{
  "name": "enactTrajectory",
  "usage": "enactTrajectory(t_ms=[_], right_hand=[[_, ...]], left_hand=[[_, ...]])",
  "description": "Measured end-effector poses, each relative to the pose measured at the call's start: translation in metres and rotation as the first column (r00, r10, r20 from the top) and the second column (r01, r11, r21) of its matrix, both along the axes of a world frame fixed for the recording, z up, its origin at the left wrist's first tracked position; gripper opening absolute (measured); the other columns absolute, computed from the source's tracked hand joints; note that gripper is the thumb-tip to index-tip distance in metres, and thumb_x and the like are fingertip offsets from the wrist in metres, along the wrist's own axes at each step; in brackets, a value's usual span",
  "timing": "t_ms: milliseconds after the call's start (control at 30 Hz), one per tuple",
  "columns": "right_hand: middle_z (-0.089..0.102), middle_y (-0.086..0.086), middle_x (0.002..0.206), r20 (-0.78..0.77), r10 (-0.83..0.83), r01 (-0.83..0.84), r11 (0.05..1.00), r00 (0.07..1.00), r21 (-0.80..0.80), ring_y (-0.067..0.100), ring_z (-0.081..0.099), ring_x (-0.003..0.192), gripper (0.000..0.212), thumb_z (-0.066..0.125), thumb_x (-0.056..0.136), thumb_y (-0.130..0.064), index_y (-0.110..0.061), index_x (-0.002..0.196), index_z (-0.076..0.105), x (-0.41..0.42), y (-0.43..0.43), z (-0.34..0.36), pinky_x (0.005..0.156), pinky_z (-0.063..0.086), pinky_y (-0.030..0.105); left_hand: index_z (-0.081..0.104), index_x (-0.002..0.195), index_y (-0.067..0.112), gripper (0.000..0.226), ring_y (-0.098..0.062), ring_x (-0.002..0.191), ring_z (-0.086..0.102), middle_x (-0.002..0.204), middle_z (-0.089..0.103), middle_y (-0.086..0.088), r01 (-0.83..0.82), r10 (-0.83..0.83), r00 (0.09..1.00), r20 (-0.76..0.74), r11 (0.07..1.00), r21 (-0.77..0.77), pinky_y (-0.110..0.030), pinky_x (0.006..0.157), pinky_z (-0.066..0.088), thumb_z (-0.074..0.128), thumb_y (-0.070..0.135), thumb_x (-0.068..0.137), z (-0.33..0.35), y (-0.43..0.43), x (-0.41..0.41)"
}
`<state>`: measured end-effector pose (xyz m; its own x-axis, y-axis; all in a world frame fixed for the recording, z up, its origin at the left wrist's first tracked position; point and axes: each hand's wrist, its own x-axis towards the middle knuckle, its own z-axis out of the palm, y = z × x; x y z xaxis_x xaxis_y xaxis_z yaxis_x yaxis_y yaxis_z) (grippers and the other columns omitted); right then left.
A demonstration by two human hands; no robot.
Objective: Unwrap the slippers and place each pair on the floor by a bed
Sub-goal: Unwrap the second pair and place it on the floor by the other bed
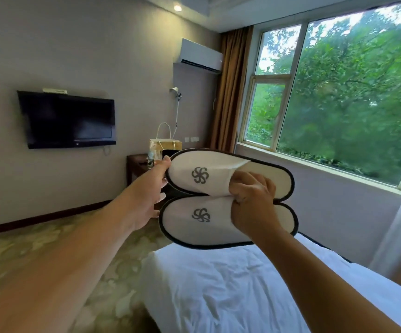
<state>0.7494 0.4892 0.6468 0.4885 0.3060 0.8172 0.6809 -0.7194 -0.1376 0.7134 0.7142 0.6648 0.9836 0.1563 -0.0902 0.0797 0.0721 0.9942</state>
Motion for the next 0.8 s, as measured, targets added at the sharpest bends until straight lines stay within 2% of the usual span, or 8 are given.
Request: enactTrajectory(t_ms=[100, 167, 300, 500, 600, 700, 767, 800], right_hand=[[0.07, -0.009, 0.108, -0.012, 0.029, -0.029, 0.999, 1.0, -0.015, 0.023, 0.053, 0.108, 0.023, 0.062, 0.072, -0.018, -0.026, 0.087, 0.078, 0.024, 0.052, -0.005, 0.097, 0.029, 0.044], [0.07, -0.008, 0.104, -0.016, 0.042, -0.042, 0.999, 0.999, -0.023, 0.022, 0.053, 0.104, 0.028, 0.052, 0.074, -0.025, -0.025, 0.085, 0.078, 0.039, 0.085, -0.008, 0.095, 0.028, 0.041], [0.071, -0.004, 0.093, -0.058, 0.029, -0.033, 0.998, 0.998, -0.059, 0.028, 0.056, 0.093, 0.015, 0.063, 0.072, -0.009, -0.017, 0.077, 0.074, 0.07, 0.142, -0.012, 0.087, 0.026, 0.04], [0.07, -0.001, 0.087, -0.084, 0.037, -0.039, 0.999, 0.996, -0.02, 0.029, 0.056, 0.085, 0.021, 0.059, 0.074, 0.003, -0.014, 0.073, 0.071, 0.11, 0.209, -0.011, 0.084, 0.026, 0.039], [0.07, -0.002, 0.085, -0.077, 0.074, -0.075, 0.997, 0.994, -0.01, 0.028, 0.055, 0.084, 0.021, 0.055, 0.076, -0.001, -0.014, 0.075, 0.072, 0.13, 0.233, -0.012, 0.082, 0.024, 0.038], [0.07, -0.003, 0.085, -0.066, 0.093, -0.093, 0.996, 0.993, -0.004, 0.027, 0.056, 0.085, 0.02, 0.057, 0.077, -0.004, -0.016, 0.076, 0.073, 0.157, 0.257, -0.016, 0.081, 0.016, 0.031], [0.07, -0.004, 0.083, -0.051, 0.097, -0.096, 0.995, 0.994, 0.016, 0.026, 0.056, 0.082, 0.024, 0.051, 0.074, -0.009, -0.017, 0.076, 0.073, 0.178, 0.27, -0.02, 0.077, 0.014, 0.028], [0.07, -0.004, 0.082, -0.05, 0.103, -0.102, 0.994, 0.993, 0.027, 0.026, 0.056, 0.081, 0.025, 0.05, 0.072, -0.011, -0.017, 0.075, 0.073, 0.189, 0.276, -0.022, 0.077, 0.014, 0.028]], left_hand=[[0.025, 0.151, 0.036, 0.081, -0.026, 0.143, 0.023, 0.156, 0.029, 0.007, -0.04, 0.039, 0.999, -0.012, 0.999, -0.027, -0.056, 0.101, 0.03, 0.039, 0.076, 0.082, -0.007, 0.049, 0.014], [0.026, 0.15, 0.037, 0.077, -0.027, 0.144, 0.022, 0.157, 0.028, 0.006, -0.053, 0.052, 0.999, -0.01, 0.998, -0.044, -0.057, 0.101, 0.031, 0.038, 0.075, 0.084, -0.011, 0.081, 0.025], [0.029, 0.149, 0.038, 0.076, -0.027, 0.142, 0.023, 0.157, 0.029, 0.005, -0.07, 0.07, 0.998, 0.001, 0.996, -0.047, -0.059, 0.105, 0.031, 0.04, 0.074, 0.083, -0.015, 0.138, 0.05], [0.035, 0.146, 0.038, 0.068, -0.025, 0.139, 0.027, 0.153, 0.034, 0.006, -0.12, 0.119, 0.993, -0.013, 0.992, -0.029, -0.049, 0.087, 0.039, 0.039, 0.072, 0.087, -0.014, 0.196, 0.083], [0.039, 0.144, 0.037, 0.068, -0.024, 0.136, 0.029, 0.15, 0.037, 0.007, -0.144, 0.143, 0.989, -0.028, 0.989, -0.019, -0.041, 0.076, 0.04, 0.04, 0.072, 0.086, -0.018, 0.221, 0.1], [0.04, 0.143, 0.034, 0.074, -0.017, 0.123, 0.035, 0.141, 0.041, 0.01, -0.18, 0.18, 0.984, -0.017, 0.984, -0.014, -0.035, 0.066, 0.037, 0.044, 0.074, 0.081, -0.025, 0.243, 0.124], [0.046, 0.138, 0.033, 0.069, -0.007, 0.113, 0.043, 0.13, 0.048, 0.016, -0.203, 0.203, 0.979, 0.024, 0.979, -0.001, -0.033, 0.071, 0.037, 0.045, 0.073, 0.081, -0.031, 0.254, 0.143], [0.054, 0.128, 0.034, 0.059, 0.001, 0.104, 0.051, 0.122, 0.057, 0.02, -0.214, 0.213, 0.975, 0.058, 0.977, 0.009, -0.031, 0.073, 0.037, 0.045, 0.072, 0.084, -0.034, 0.259, 0.154]])
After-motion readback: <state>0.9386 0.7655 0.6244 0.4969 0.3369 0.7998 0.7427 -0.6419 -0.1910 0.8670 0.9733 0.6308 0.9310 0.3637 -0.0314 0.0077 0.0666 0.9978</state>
